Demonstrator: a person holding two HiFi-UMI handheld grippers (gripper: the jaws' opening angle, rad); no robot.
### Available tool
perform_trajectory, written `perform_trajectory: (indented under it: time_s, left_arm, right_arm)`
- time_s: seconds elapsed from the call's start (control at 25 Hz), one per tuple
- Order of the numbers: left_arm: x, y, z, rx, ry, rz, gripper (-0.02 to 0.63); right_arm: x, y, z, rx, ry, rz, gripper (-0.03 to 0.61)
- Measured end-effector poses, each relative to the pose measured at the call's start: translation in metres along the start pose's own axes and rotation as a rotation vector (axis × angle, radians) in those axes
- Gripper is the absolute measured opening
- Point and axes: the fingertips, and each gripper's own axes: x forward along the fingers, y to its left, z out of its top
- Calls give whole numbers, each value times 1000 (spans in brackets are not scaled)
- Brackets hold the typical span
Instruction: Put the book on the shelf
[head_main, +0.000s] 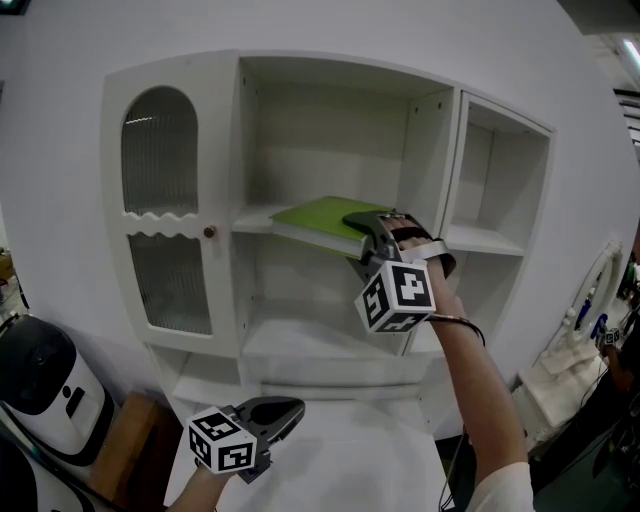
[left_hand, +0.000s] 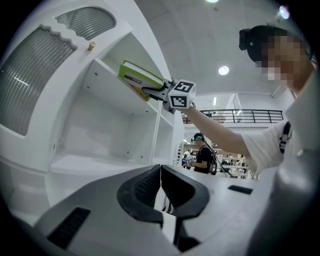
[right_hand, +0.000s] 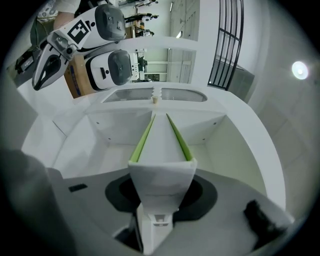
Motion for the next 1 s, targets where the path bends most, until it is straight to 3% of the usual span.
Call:
perform_trajectory:
  time_s: [0.84, 0.92, 1.0]
  left_arm:
    - [-3, 7, -3, -8, -3, 3, 11]
    - [-3, 7, -3, -10, -5, 5, 11]
    - [-1, 6, -4, -12, -3, -1, 11]
  right_arm:
    - [24, 1, -15, 8, 35, 0, 150]
    - [23, -1, -14, 15, 30, -13, 160]
    - [22, -3, -16, 24, 29, -16, 209]
